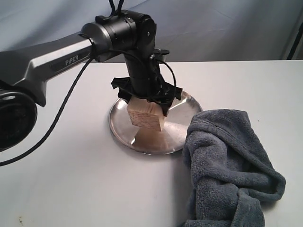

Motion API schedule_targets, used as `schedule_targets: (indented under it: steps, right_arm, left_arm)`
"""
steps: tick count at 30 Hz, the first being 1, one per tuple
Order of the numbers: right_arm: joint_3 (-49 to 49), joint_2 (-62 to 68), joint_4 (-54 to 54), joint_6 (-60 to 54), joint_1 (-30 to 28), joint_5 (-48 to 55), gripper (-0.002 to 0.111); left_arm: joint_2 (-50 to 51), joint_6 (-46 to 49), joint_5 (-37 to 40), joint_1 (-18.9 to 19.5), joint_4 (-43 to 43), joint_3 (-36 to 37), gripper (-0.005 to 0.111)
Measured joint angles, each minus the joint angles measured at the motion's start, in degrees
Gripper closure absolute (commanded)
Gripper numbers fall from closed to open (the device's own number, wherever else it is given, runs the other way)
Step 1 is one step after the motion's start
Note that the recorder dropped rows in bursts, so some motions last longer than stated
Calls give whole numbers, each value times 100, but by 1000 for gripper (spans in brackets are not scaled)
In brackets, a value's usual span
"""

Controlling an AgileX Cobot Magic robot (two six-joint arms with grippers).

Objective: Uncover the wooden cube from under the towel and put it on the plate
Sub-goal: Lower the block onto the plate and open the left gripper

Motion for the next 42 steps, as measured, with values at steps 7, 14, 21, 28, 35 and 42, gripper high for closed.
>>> schedule_targets:
  steps: [7, 14, 21, 28, 35, 42]
  right_arm:
    - [0, 0, 0, 0, 0, 0, 105]
    - [0, 0, 0, 0, 0, 0, 105]
    - [0, 0, 0, 0, 0, 0, 105]
    - [0, 0, 0, 0, 0, 0, 105]
    - [0, 0, 0, 0, 0, 0, 105]
    - [0, 0, 0, 0, 0, 0, 105]
  left_arm:
    - [287, 226, 11, 172, 329, 0, 106]
    - [337, 272, 11, 172, 329, 0, 54]
    - [337, 284, 11, 172, 329, 0, 26]
    - [343, 284, 11, 172, 329, -21, 22]
    - [320, 284, 11, 172, 329, -25, 22]
    - [83, 284, 11, 172, 361, -25, 22]
